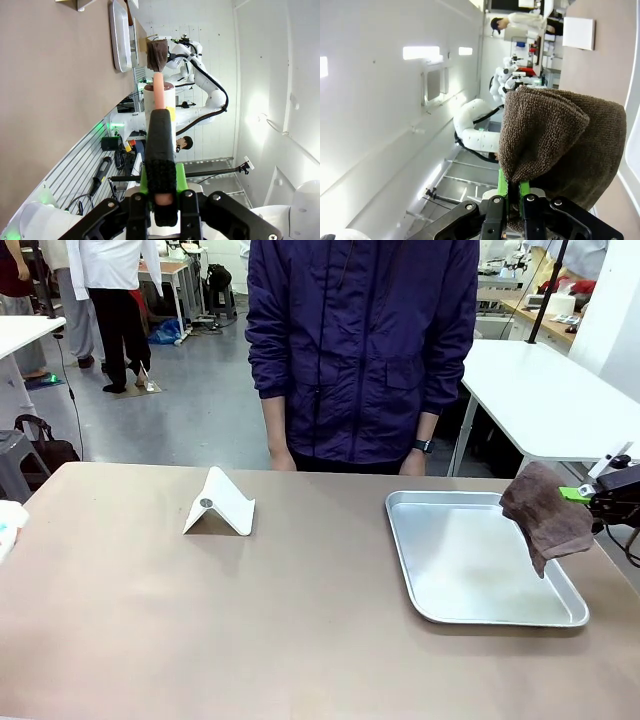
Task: Clean the surface of the table.
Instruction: Return the Lint Roller and towel to their original positions.
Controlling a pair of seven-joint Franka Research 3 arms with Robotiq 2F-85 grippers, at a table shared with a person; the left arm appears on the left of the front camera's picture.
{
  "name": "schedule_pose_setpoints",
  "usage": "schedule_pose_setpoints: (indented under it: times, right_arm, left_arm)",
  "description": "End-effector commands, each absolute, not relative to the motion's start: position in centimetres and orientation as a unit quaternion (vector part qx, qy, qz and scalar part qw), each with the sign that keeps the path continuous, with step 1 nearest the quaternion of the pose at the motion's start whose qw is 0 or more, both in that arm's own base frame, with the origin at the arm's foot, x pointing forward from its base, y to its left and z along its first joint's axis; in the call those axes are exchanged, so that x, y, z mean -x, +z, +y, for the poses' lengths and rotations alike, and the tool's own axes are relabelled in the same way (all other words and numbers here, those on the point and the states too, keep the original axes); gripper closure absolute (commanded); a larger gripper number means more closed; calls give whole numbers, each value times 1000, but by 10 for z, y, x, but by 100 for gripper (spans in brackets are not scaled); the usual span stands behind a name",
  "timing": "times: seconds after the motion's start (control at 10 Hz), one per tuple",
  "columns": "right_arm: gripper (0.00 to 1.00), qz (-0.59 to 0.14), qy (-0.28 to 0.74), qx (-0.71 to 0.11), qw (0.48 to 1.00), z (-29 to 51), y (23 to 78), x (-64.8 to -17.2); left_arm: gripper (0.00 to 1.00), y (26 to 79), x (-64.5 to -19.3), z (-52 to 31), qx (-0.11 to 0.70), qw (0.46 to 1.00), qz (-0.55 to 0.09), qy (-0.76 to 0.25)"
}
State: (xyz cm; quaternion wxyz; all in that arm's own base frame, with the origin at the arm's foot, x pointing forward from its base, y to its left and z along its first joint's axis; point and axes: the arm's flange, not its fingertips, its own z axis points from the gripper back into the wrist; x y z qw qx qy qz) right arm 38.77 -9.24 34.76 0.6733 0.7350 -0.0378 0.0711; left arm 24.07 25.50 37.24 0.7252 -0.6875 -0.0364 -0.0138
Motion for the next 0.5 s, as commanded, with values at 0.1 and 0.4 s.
schedule_pose_setpoints:
  times: [0.1, 0.4]
  right_arm:
    - [90, -36, 73, -738, 670, -92, 352, -389]
    - [90, -36, 73, -738, 670, -92, 352, -389]
  left_arm:
    - [97, 380, -239, 260, 692, 721, -35, -11]
    - [97, 380, -239, 260, 692, 721, -35, -11]
